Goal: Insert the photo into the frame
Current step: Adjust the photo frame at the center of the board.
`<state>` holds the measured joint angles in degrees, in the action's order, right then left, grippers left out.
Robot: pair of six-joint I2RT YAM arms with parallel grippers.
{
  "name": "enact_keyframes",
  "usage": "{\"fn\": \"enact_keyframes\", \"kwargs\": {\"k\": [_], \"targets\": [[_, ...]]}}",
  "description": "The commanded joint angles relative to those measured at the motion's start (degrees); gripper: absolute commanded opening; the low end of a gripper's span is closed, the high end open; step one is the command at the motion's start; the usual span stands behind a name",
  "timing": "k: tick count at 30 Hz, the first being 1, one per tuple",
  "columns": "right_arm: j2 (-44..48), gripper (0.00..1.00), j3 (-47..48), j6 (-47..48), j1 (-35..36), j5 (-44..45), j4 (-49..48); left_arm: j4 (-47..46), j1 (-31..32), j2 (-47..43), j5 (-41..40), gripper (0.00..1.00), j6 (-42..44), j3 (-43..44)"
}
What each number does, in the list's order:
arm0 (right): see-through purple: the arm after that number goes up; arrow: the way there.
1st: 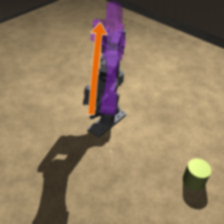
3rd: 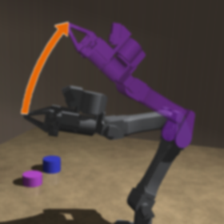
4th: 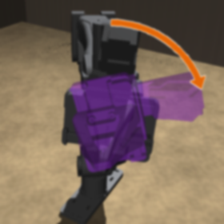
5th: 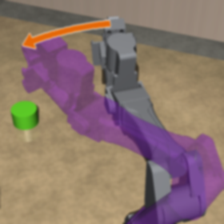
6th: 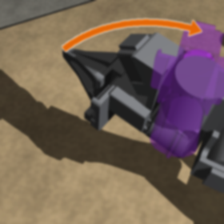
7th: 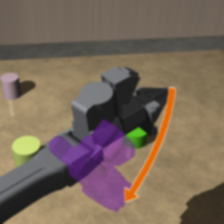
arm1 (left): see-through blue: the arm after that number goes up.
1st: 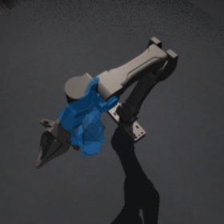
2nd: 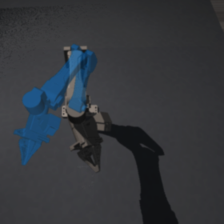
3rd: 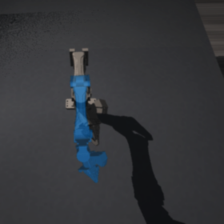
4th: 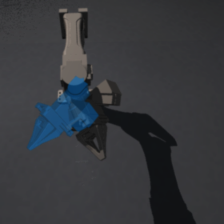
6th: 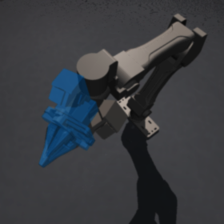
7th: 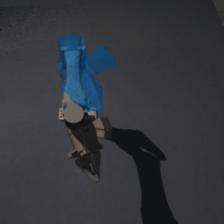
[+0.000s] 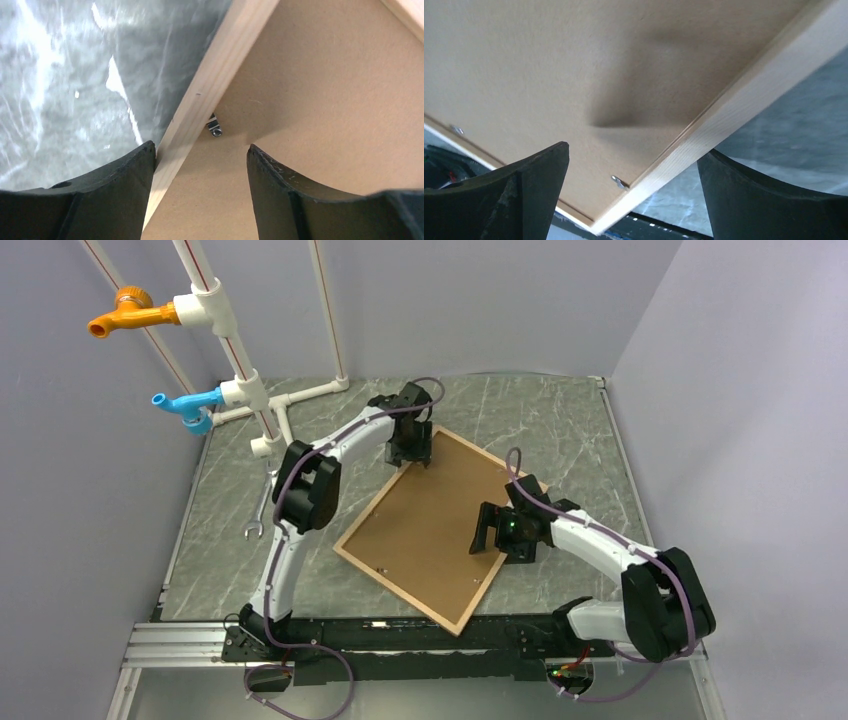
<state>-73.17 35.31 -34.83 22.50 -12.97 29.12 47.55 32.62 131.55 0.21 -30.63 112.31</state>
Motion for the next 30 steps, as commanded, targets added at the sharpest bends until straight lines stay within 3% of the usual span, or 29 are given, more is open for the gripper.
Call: {"fn": "enact_keyframes", "kwargs": {"k": [1,6,7,9,10,14,22,30], "targets": [[1.9,0.99,-1.6,-9.3,6.7,-6.3,-11.2,4.0,3.8,2.6,6.2,0.69,0.6,10.2],[4.9,1.00,-3.4,-14.2,12.7,-6.3,-15.6,5.6,5.1,-3.1,0.9,0.75,2.8,7.6],[5.7,1.00,-3.6,-14.7,13.3,-6.4,-16.3,5.2,5.4,-5.6,0.1,0.79,2.6,5.5],[7.1,1.00,-3.8,-14.9,14.1,-6.5,-16.9,3.9,6.1,-11.2,-3.5,0.98,2.5,-0.1],[7.5,1.00,-3.5,-14.7,14.1,-6.4,-16.7,3.2,6.4,-13.9,-4.8,0.99,2.2,-2.5],[7.2,1.00,-1.3,-13.2,14.3,-5.8,-14.2,4.6,7.8,-22.8,-5.8,0.99,-0.5,-10.0],[7.6,1.00,1.7,-10.9,14.2,-2.9,-10.5,4.6,13.6,-40.3,-9.1,0.99,-9.8,-33.0],[4.9,1.00,4.5,-8.0,12.3,-2.4,-9.0,-5.3,15.7,-64.6,-4.4,0.93,-28.5,-65.9]]}}
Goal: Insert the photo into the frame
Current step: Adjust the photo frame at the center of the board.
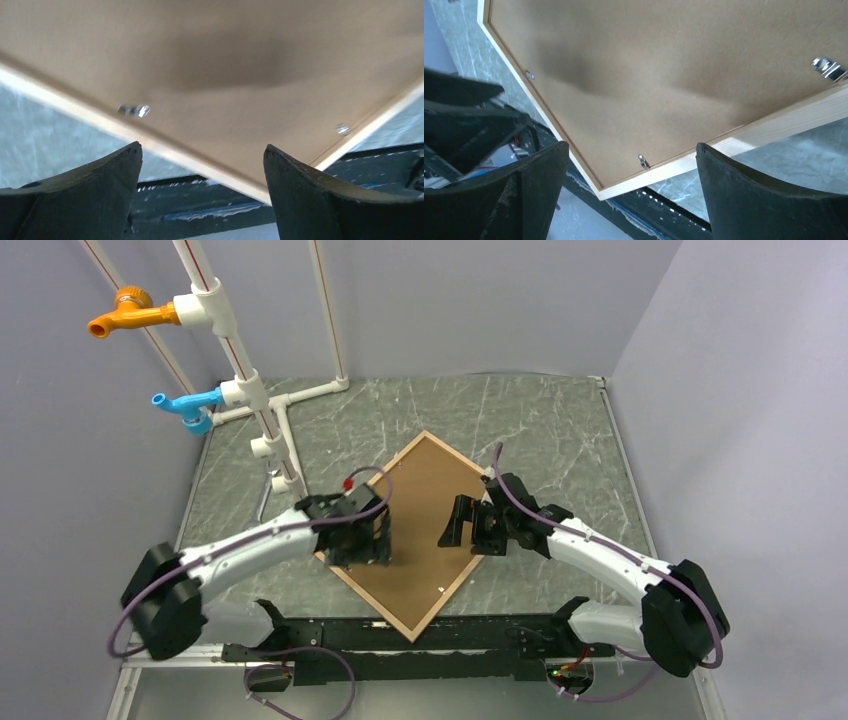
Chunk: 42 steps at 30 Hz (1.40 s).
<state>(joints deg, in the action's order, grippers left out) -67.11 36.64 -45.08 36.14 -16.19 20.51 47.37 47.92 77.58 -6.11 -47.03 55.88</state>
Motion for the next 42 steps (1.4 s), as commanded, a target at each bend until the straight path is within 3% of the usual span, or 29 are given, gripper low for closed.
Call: {"fn": "enact_keyframes", "kwargs": {"k": [1,6,13,16,22,26,35,42], "targets": [[-1.6,1.00,3.7,2.8,-1.7,0.7,-0.1,-5.6,0.5,-12.9,2.1,0.92,-13.8,-11.9],[-2.1,1.00,4.4,4.4,-5.6,-2.1,-0.2,-4.5,0.9,-17.6,1.9,0.89,-18.3,-18.3],[-0.5,1.00,4.3,6.8,-12.6,-5.7,1.0,-14.5,0.8,-10.4,4.8,0.84,-18.7,-21.9],[0.7,1.00,4.9,8.4,-15.4,-6.4,2.8,-15.9,0.9,-7.3,4.7,0.73,-17.6,-20.7],[2.2,1.00,5.9,11.8,-22.1,-7.4,6.0,-15.2,1.0,-0.6,3.5,0.34,-9.5,-14.0],[2.4,1.00,6.4,13.9,-26.3,-6.1,8.0,-9.3,0.9,7.6,-0.1,0.22,-2.2,-4.3],[0.9,1.00,8.6,16.8,-34.5,2.2,12.6,-3.9,-5.2,22.4,-5.4,0.21,9.5,14.6],[0.6,1.00,7.4,16.8,-40.2,4.5,13.0,-9.4,-11.9,19.0,1.3,0.60,13.6,12.9]]}}
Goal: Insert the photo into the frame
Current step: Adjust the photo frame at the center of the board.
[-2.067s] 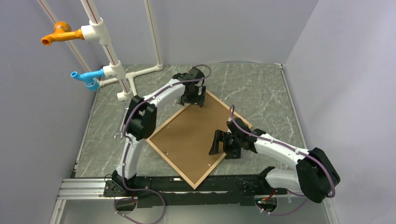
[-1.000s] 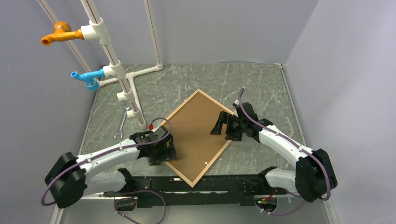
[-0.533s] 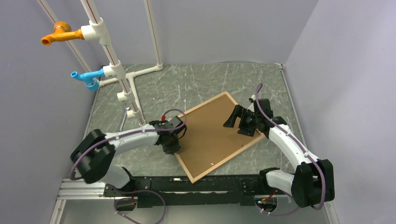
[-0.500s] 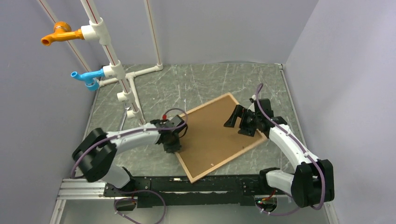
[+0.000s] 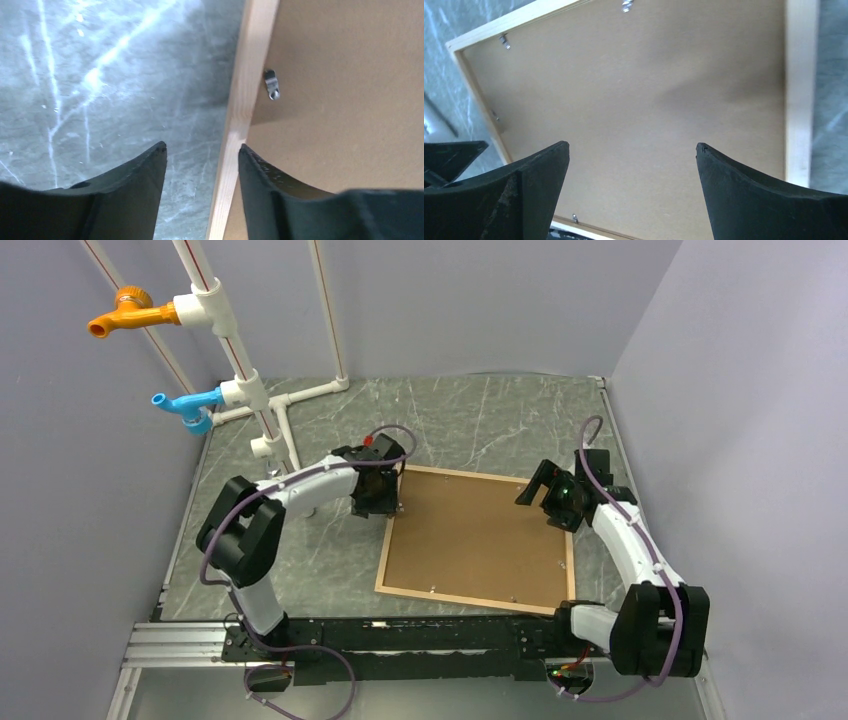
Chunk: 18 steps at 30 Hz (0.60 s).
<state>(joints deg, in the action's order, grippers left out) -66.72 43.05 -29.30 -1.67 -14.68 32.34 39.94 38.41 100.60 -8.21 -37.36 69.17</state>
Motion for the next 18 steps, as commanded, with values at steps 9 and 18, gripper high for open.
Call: {"fn": "enact_keyframes", "kwargs": {"k": [9,18], "targets": [[3.7,1.00,-0.2,1.1,-8.1,2.8,1.6,-8.8,-2.6,-4.6,9.3,0.73,6.7,-4.7],[2.4,1.00,-0.1,2.5,-8.6,0.0,2.3,-10.4,-1.3,0.0,8.4,0.41,4.9,-6.9]]}}
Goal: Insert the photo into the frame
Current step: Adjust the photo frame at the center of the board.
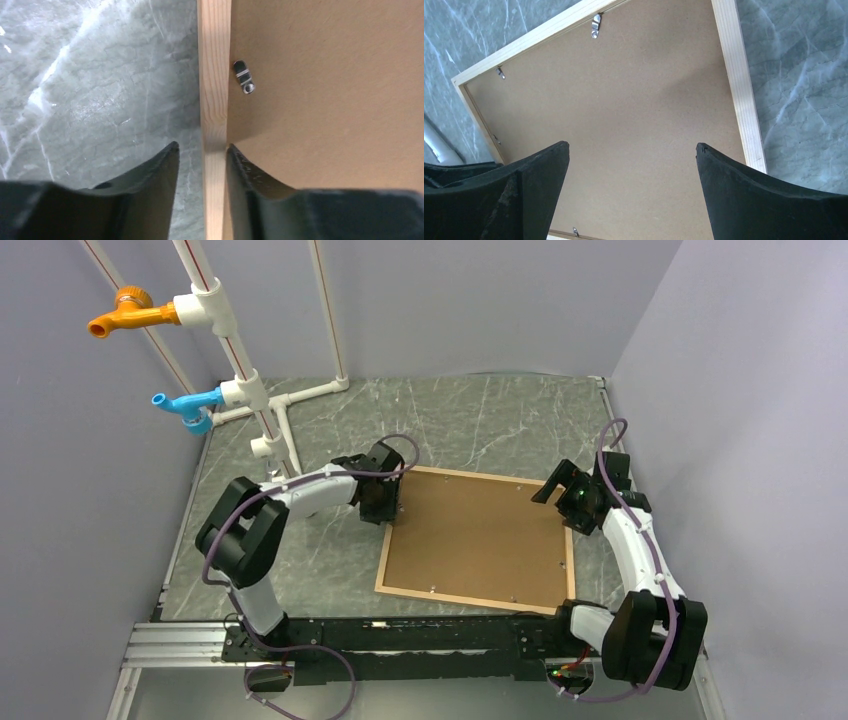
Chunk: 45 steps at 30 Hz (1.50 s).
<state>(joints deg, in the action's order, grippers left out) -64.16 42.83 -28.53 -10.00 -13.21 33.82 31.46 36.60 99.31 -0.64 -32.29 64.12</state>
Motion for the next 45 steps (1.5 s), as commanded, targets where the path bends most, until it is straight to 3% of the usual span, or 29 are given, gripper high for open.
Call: {"fn": "enact_keyframes", "kwargs": {"k": [1,4,11,16,21,25,26,28,35,45], "targets": [[-0.3,1.00,0.3,2.0,-0.2,-1.2,1.1,-1.7,0.5,1.6,0.8,0.34,-1.0,-2.5],[0.3,1.00,0.7,2.7,-0.2,0.1,1.7,-0.8,0.5,1.5,-2.1,0.15,-3.0,-4.2],[-0.1,1.00,1.0,2.7,-0.3,2.2,2.0,2.1,-0.6,-4.2,-7.4,0.02,-8.3,-9.9],[-1.3,1.00,0.2,2.5,-0.3,2.3,1.1,2.2,-0.5,-7.3,-7.5,0.00,-9.1,-12.8],[-2.6,1.00,-0.6,2.7,-0.3,2.3,0.2,2.2,-0.5,-10.6,-6.7,0.13,-9.8,-14.1],[-4.2,1.00,-0.7,2.9,-0.3,2.5,0.0,3.2,-0.6,-12.9,-6.4,0.54,-9.3,-12.6],[-4.7,1.00,-0.8,2.9,-0.3,2.6,-0.2,3.6,-0.7,-13.1,-6.5,0.72,-9.2,-12.0],[-5.4,1.00,-1.0,2.9,-0.3,2.5,-0.5,3.6,-1.0,-13.4,-5.9,0.88,-8.9,-10.9],[-7.7,1.00,-3.0,2.2,-0.3,0.7,-3.1,0.2,-3.2,-10.3,-1.1,0.92,-6.4,-6.7],[-10.3,1.00,-4.5,1.7,-0.3,-0.6,-5.6,0.4,-5.6,-0.8,-1.8,0.82,-5.2,0.9]]}}
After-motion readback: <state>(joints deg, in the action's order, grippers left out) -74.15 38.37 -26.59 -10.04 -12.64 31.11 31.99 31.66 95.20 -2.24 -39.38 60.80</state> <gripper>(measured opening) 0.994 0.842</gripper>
